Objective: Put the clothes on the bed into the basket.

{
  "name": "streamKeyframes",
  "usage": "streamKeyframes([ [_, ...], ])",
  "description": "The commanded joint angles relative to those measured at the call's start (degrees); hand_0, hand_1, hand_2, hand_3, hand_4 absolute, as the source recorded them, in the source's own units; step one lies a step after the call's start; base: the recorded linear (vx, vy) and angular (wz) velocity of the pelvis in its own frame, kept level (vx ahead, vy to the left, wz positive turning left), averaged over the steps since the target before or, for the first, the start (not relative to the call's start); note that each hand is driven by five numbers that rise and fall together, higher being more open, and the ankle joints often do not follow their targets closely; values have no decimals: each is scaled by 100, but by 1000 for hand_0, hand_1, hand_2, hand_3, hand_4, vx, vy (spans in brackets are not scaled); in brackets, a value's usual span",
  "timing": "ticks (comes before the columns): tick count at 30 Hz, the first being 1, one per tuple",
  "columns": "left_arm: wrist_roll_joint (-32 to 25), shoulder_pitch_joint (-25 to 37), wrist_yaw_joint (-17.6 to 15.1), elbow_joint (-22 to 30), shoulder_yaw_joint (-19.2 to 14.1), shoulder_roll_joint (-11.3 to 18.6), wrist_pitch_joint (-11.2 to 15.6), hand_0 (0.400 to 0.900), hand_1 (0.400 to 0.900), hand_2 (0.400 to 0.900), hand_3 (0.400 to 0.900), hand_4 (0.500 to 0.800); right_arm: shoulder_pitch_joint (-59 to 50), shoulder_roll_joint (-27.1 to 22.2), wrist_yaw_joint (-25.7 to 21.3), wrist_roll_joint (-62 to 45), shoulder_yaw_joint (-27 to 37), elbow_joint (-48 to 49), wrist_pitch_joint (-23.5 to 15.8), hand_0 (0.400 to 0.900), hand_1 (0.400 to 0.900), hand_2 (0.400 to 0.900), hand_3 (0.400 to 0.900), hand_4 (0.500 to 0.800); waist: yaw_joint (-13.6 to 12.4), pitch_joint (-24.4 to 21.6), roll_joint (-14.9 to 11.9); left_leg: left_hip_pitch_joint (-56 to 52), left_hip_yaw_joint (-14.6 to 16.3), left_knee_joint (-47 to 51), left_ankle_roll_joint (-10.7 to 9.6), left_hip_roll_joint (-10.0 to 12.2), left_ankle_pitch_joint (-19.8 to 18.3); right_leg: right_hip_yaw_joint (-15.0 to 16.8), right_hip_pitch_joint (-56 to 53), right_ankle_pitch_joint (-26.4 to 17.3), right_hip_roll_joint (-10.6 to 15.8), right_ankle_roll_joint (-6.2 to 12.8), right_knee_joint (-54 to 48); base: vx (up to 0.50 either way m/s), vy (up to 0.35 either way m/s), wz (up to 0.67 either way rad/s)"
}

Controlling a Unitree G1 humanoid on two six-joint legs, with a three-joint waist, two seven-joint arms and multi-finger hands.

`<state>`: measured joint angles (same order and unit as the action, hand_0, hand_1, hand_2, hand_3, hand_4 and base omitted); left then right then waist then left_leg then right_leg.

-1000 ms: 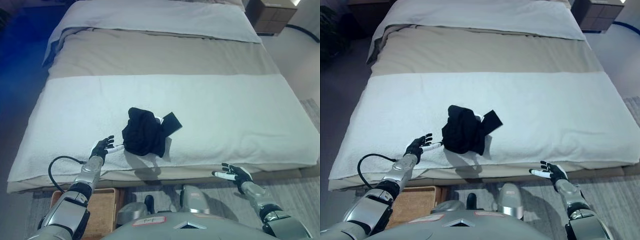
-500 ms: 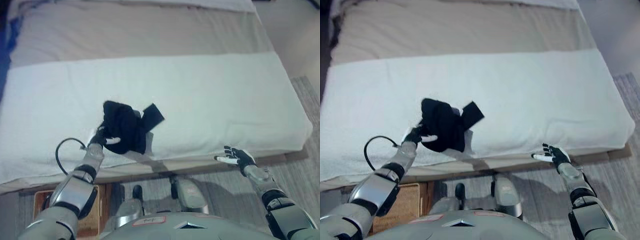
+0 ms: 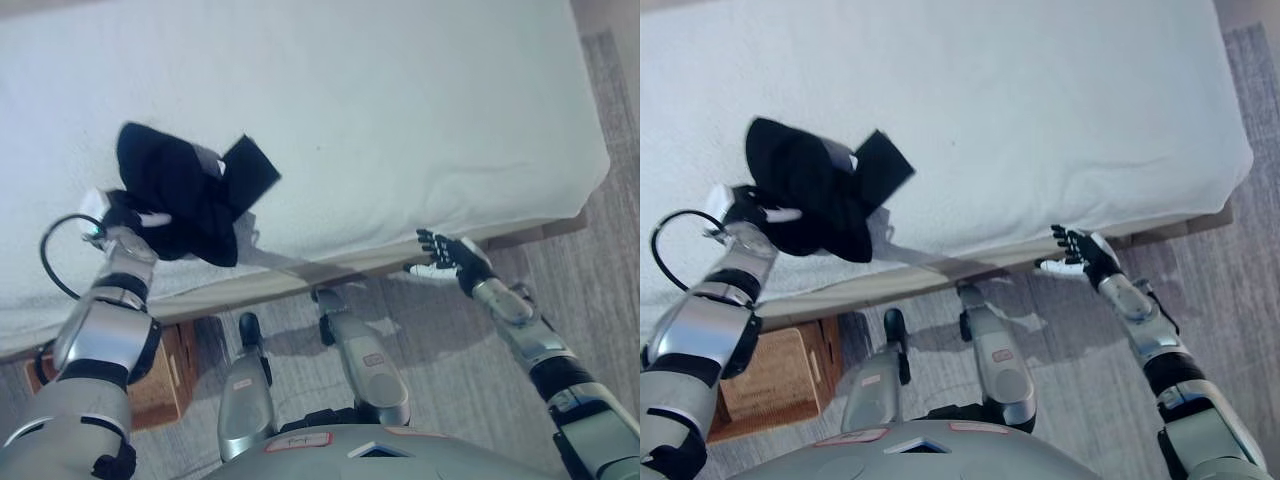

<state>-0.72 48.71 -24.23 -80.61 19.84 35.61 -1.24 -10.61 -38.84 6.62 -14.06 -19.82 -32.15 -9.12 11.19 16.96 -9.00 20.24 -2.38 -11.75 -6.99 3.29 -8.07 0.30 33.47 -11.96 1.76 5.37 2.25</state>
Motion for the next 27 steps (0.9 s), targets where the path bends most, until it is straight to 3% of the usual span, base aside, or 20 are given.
streamKeyframes([
  [1, 310, 716, -111, 23, 20, 333, 56, 900, 900, 900, 900, 800, -143, -458, -128, -427, 301, 762, -399, 900, 900, 900, 900, 800, 353, 153, -53, -29, 111, -95, 184, 263, -110, 377, 920, -421, 221, 360, 511, -101, -33, 9],
  [2, 316, 776, -89, -2, 29, 361, 45, 900, 900, 900, 900, 800, -142, -487, -125, -452, 312, 897, -412, 900, 900, 900, 900, 800, 386, 171, -81, 116, 89, -215, 191, 262, -152, 380, 1009, -429, 225, 358, 529, -85, -32, 5],
  [3, 317, 812, -68, -37, 42, 369, 28, 802, 802, 802, 802, 741, -129, -497, -138, -486, 331, 1005, -434, 900, 900, 900, 900, 800, 421, 183, -97, 242, 66, -322, 201, 255, -196, 390, 1097, -438, 228, 357, 548, -72, -24, 3],
  [4, 309, 835, -46, -53, 54, 375, 19, 649, 649, 649, 649, 649, -94, -534, -142, -472, 339, 1131, -459, 900, 900, 900, 900, 800, 446, 182, -120, 363, 64, -429, 216, 231, -240, 382, 1167, -444, 230, 354, 567, -52, -16, 2],
  [5, 295, 850, -28, -77, 43, 397, 6, 565, 565, 565, 565, 599, -47, -556, -128, -491, 372, 1255, -478, 900, 900, 900, 900, 800, 478, 180, -136, 477, 50, -531, 230, 218, -284, 392, 1224, -449, 238, 354, 587, -25, 3, -7],
  [6, 317, 870, -18, -70, 46, 387, -13, 437, 437, 437, 437, 522, 33, -616, -126, -478, 425, 1379, -496, 900, 900, 900, 900, 800, 456, 175, -103, 587, 41, -673, 250, 248, -406, 387, 1292, -414, 193, 356, 639, -4, 15, -8],
  [7, 308, 881, -19, -66, 50, 392, -8, 400, 400, 400, 400, 500, 88, -615, -118, -483, 448, 1410, -511, 900, 900, 900, 900, 800, 475, 151, -98, 667, 33, -735, 264, 235, -436, 392, 1337, -412, 198, 359, 657, 9, 22, -6],
  [15, 376, 710, -115, 62, 148, 209, 90, 400, 400, 400, 400, 500, 390, -555, -155, -335, 572, 1290, -600, 900, 900, 900, 900, 800, 464, -53, 22, 622, -9, -662, 277, 158, -482, 343, 1317, -410, 333, 379, 644, 29, 24, 5],
  [23, 87, 237, -97, 331, 24, -171, 306, 400, 400, 400, 400, 500, 369, -286, -241, -89, 411, 199, -526, 900, 900, 900, 900, 800, 236, -361, 144, -595, 52, 196, 222, 107, -302, 272, 482, -353, 544, 429, 537, 117, 30, 3],
  [27, 82, -42, -10, 337, -54, -216, 363, 400, 400, 400, 400, 500, 316, -65, -212, 86, 329, -601, -406, 900, 900, 900, 900, 800, 79, -424, 191, -1285, 133, 528, 230, 108, -284, 259, -33, -273, 563, 435, 483, 136, 24, -4],
])
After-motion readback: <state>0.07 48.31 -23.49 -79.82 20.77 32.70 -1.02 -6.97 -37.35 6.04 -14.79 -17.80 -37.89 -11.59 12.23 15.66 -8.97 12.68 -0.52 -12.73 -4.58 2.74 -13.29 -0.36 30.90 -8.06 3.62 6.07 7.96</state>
